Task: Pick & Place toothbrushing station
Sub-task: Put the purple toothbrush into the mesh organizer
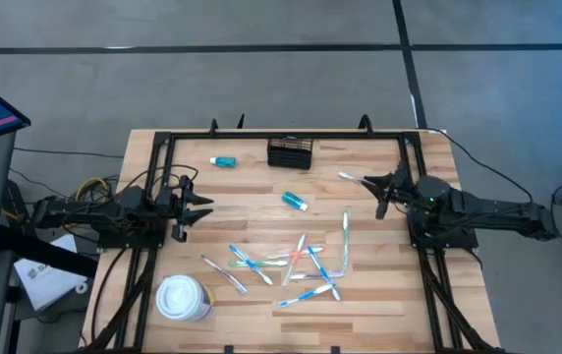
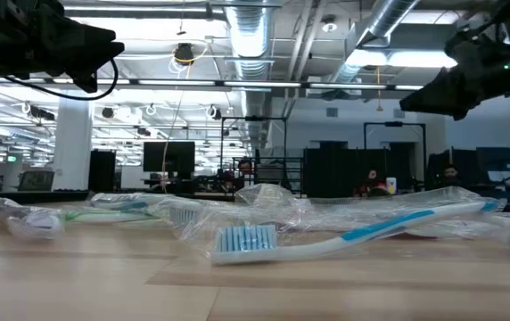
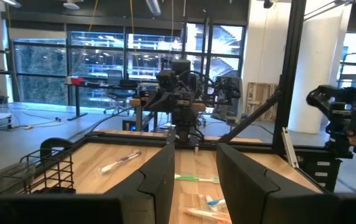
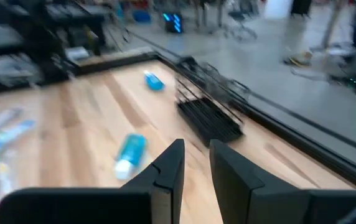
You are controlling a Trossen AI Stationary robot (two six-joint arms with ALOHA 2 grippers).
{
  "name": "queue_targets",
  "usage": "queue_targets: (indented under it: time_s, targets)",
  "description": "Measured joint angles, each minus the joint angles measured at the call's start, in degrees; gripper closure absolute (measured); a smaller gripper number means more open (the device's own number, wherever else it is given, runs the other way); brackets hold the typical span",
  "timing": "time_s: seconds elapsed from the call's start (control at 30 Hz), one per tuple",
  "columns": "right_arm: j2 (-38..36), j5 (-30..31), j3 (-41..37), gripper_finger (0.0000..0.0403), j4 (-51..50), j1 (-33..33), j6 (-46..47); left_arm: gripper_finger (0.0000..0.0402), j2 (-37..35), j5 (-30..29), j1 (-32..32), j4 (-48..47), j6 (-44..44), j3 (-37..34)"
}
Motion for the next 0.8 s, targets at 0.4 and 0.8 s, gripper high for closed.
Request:
queue_targets:
  time_s: [0.4, 0.8]
  targets:
    - [18.85, -8.27, 5.96, 0.0335, -7.19, -16.79, 2.80, 0.0289, 0.00, 0.00, 0.00, 0.27, 0.00, 0.01]
    - [38.51, -15.25, 13.97, 0.0335, -6.83, -26.23, -4.62, 0.0289, 0.01, 0.02, 0.00, 0.72, -0.02, 0.00]
